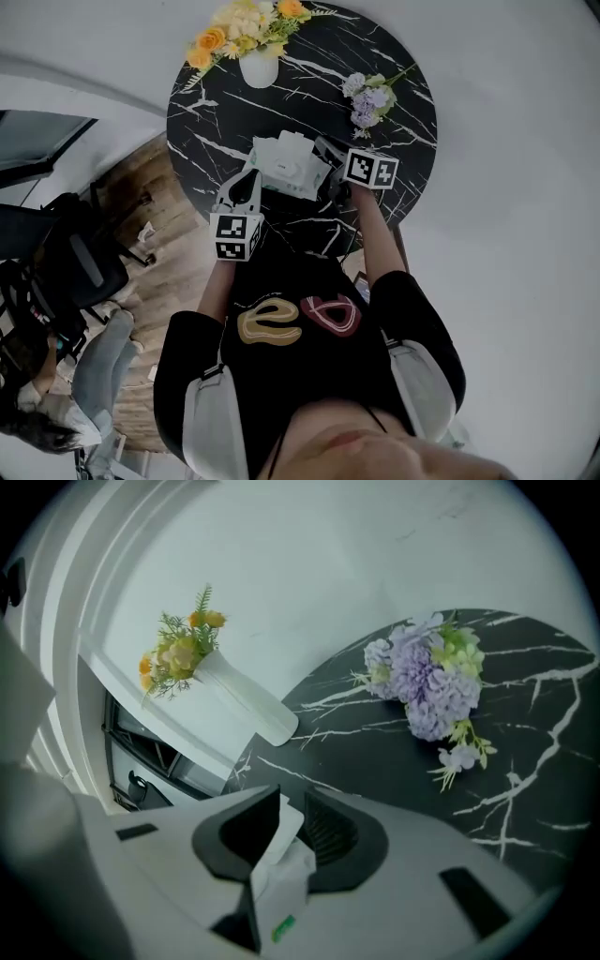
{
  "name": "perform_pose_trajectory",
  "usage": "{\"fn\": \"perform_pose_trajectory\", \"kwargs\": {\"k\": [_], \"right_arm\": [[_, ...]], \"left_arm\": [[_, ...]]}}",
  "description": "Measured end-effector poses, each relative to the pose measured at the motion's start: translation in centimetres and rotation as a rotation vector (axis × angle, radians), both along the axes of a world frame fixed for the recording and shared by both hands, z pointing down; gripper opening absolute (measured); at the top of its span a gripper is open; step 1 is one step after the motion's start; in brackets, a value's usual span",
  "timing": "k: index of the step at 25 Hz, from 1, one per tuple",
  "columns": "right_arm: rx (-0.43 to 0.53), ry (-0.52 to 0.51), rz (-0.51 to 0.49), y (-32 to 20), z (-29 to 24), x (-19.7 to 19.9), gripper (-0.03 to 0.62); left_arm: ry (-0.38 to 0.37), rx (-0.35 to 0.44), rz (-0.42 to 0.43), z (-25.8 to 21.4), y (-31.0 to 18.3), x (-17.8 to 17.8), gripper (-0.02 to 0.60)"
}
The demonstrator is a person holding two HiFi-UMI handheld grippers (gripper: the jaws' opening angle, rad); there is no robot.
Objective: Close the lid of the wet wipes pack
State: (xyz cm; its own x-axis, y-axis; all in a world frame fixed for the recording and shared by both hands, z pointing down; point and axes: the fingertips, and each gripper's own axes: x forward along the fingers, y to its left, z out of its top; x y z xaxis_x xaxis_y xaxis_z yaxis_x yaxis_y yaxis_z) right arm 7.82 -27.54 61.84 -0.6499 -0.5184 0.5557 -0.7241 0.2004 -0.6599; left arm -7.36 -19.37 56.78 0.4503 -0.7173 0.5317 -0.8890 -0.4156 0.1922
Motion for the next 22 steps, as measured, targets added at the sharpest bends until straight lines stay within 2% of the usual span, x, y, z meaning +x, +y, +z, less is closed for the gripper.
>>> {"fn": "perform_pose_trajectory", "kwargs": {"k": [10, 14, 22], "right_arm": [[-0.13, -0.087, 0.006, -1.0, 2.6, -1.2, 0.076], [-0.168, -0.09, 0.012, -1.0, 3.3, -1.2, 0.075], [-0.22, -0.141, -0.043, -0.6, 3.5, -1.8, 0.068]], "left_arm": [[-0.003, -0.061, 0.008, 1.8, -0.4, -1.2, 0.021], [0.003, -0.074, 0.013, 2.2, -0.6, -1.2, 0.02], [-0.025, -0.106, 0.01, 3.4, -0.9, -0.9, 0.02]]}}
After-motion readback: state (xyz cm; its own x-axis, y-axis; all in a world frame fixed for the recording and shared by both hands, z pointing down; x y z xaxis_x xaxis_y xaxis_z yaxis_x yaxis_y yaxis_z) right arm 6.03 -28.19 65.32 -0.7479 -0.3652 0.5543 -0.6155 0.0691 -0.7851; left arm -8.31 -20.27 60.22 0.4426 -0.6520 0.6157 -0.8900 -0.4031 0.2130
